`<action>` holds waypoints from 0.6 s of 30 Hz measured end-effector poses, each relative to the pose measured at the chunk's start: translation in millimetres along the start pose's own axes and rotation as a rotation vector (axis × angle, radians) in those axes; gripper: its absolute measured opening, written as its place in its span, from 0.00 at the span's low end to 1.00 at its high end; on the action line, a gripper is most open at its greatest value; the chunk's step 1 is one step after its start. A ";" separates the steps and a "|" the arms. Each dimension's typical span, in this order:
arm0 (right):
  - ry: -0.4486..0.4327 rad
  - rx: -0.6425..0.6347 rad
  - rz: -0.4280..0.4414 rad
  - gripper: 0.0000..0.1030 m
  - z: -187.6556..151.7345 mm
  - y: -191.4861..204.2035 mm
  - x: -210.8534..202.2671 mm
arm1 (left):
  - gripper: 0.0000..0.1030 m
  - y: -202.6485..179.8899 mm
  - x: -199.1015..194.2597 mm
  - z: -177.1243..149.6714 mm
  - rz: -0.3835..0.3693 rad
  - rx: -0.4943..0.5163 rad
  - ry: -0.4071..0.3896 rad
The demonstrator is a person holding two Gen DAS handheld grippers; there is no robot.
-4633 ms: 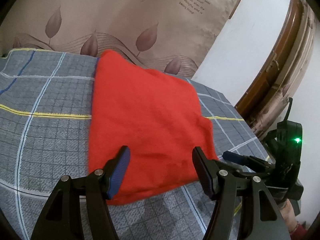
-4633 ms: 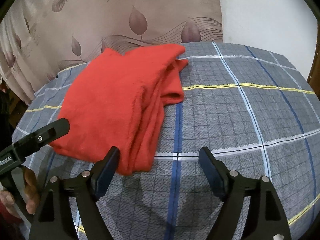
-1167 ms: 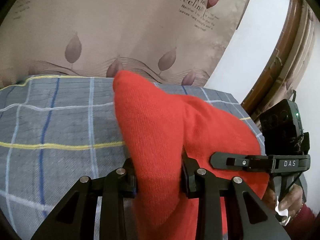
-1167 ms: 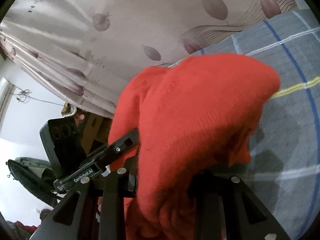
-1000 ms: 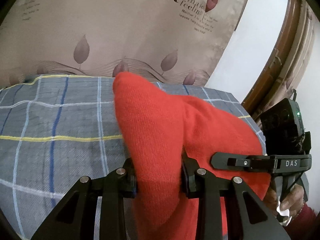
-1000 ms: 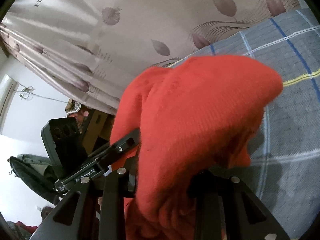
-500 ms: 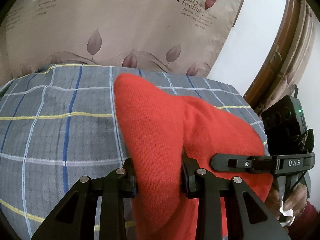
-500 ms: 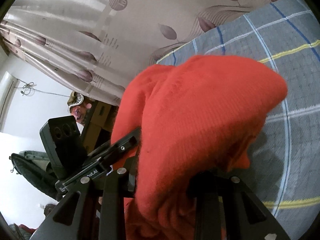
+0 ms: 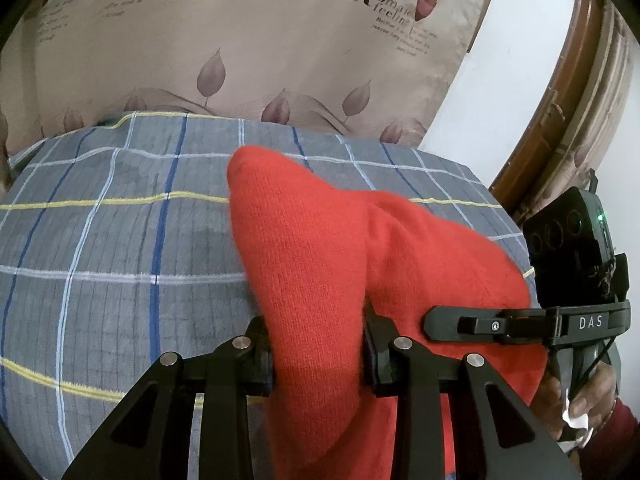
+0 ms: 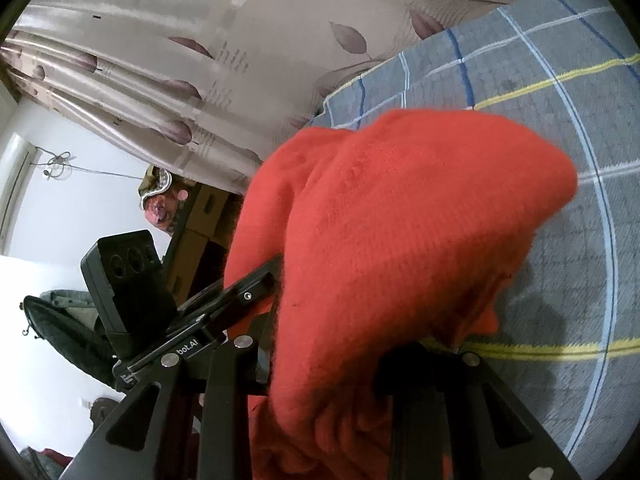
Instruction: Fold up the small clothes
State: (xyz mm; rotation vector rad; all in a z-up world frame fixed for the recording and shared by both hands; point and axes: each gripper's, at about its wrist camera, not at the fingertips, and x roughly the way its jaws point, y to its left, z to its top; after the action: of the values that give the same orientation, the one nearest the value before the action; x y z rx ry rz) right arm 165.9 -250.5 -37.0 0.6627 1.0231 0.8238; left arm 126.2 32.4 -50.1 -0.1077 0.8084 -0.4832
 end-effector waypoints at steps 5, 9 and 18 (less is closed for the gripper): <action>0.012 0.009 -0.007 0.27 -6.6 -5.6 4.6 | 0.32 3.9 1.2 -9.8 0.001 -0.009 0.009; 0.021 0.021 -0.013 0.27 -11.0 -11.6 7.9 | 0.32 5.4 5.9 -17.5 0.012 -0.009 0.015; 0.053 -0.023 -0.070 0.27 -15.8 -22.6 19.3 | 0.34 11.1 20.1 -37.3 0.046 -0.011 0.018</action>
State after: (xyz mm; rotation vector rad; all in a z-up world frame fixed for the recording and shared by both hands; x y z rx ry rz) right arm 163.0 -244.9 -70.1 0.5853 1.0775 0.7947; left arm 115.4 36.4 -92.3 -0.0942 0.8298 -0.4366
